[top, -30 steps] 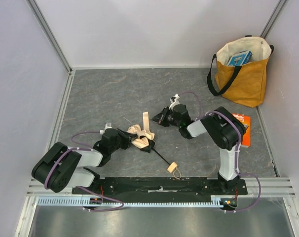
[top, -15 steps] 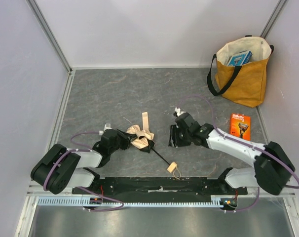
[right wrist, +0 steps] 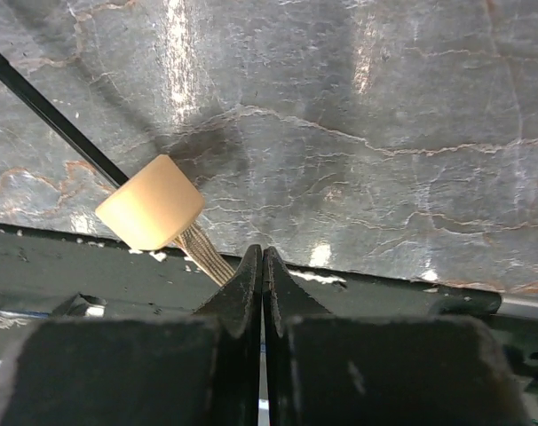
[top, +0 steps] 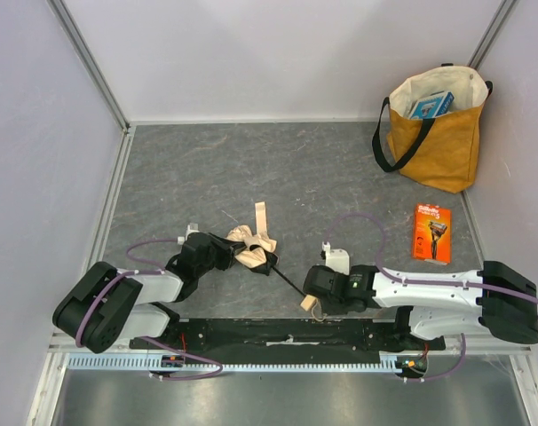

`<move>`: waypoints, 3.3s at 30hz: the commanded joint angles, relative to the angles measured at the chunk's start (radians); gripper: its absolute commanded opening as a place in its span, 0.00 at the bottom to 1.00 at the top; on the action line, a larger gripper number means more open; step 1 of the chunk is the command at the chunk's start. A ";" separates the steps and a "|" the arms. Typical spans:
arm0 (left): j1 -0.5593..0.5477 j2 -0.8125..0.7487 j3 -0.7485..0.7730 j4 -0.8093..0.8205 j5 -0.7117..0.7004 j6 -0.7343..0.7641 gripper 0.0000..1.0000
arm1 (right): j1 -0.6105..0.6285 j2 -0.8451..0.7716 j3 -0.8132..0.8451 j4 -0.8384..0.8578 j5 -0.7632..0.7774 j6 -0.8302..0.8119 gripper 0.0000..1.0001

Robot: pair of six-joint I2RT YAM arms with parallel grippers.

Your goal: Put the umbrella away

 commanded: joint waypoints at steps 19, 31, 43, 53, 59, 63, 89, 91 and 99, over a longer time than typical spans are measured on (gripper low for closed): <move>-0.138 -0.064 0.006 -0.346 -0.218 -0.126 0.02 | 0.001 0.240 0.108 0.358 0.325 0.222 0.00; -0.204 -0.083 -0.046 -0.316 -0.245 -0.151 0.02 | -0.100 0.381 0.200 0.689 0.316 -0.154 0.00; -0.203 -0.121 0.030 -0.478 -0.333 -0.212 0.02 | -0.177 -0.206 -0.157 0.116 0.320 0.102 0.00; -0.206 -0.101 0.044 -0.481 -0.367 -0.218 0.02 | -0.152 -0.237 -0.204 0.042 0.174 0.105 0.00; -0.204 -0.096 0.041 -0.479 -0.362 -0.218 0.02 | -0.138 -0.164 -0.194 0.166 0.131 0.048 0.00; -0.216 -0.104 0.032 -0.478 -0.339 -0.235 0.02 | -0.129 0.161 0.019 0.675 0.103 -0.065 0.00; -0.229 -0.074 0.052 -0.534 -0.302 -0.244 0.02 | -0.127 0.140 0.169 0.665 -0.060 -1.062 0.51; -0.229 -0.066 0.057 -0.547 -0.294 -0.249 0.02 | -0.126 0.165 0.203 0.711 -0.085 -1.142 0.69; -0.229 -0.095 0.037 -0.567 -0.313 -0.241 0.02 | -0.233 0.347 0.388 0.783 -0.331 -1.364 0.97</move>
